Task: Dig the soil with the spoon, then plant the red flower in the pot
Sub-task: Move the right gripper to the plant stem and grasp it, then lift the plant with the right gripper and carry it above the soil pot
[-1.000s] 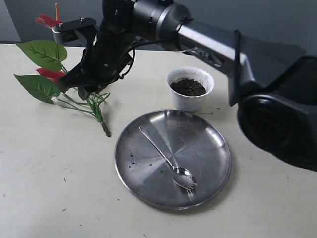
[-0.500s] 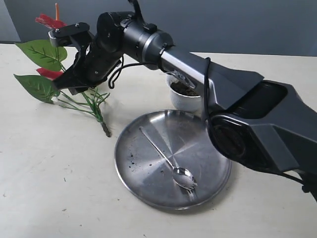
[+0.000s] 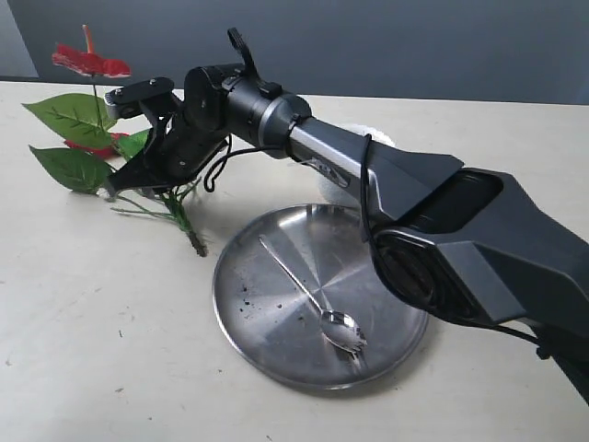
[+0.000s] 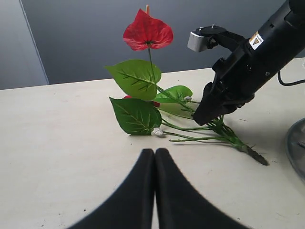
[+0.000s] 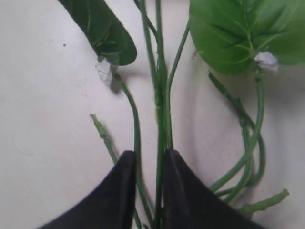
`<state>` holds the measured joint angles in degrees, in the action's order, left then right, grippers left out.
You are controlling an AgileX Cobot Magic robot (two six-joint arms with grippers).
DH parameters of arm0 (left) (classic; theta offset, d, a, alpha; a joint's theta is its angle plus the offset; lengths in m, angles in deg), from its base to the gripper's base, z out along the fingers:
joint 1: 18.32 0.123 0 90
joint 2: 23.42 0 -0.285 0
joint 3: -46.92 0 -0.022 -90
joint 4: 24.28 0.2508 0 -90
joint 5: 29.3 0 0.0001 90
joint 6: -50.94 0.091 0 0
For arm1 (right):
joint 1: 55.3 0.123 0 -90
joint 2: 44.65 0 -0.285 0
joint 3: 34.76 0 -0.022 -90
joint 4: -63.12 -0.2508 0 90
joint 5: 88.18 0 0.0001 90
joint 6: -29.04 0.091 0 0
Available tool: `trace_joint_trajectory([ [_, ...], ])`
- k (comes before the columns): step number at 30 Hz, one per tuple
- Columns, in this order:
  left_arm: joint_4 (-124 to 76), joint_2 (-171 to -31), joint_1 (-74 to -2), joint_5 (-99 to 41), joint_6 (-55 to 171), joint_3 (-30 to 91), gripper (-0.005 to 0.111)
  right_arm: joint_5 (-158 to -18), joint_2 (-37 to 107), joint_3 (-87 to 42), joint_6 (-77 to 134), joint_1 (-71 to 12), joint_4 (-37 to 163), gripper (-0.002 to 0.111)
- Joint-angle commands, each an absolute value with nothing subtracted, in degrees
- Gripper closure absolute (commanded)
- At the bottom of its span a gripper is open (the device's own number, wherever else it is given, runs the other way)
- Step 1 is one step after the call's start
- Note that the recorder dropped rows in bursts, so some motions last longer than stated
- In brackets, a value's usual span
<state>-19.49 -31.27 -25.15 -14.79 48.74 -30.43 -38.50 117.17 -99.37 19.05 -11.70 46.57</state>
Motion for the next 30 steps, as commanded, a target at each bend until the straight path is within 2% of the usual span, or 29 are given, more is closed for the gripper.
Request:
trace_joint_trajectory([
  [1, -19.46, -31.21, -25.46, -15.58, 48.50, -30.30, 0.106, -37.37, 118.03, -99.43, 19.70, -11.72, 47.35, 0.108],
  [14, -19.46, -31.21, -25.46, -15.58, 48.50, -30.30, 0.106, -35.92, 113.02, -99.52, 19.70, -11.72, 49.96, 0.108],
  [25, -19.46, -31.21, -25.46, -15.58, 48.50, -30.30, 0.106, -45.74, 103.26, -99.52, 23.84, -15.02, 50.55, 0.109],
  [30, -19.46, -31.21, -25.46, -15.58, 48.50, -30.30, 0.106, -33.61, 98.16, -99.52, 24.14, -21.18, 53.42, 0.109],
])
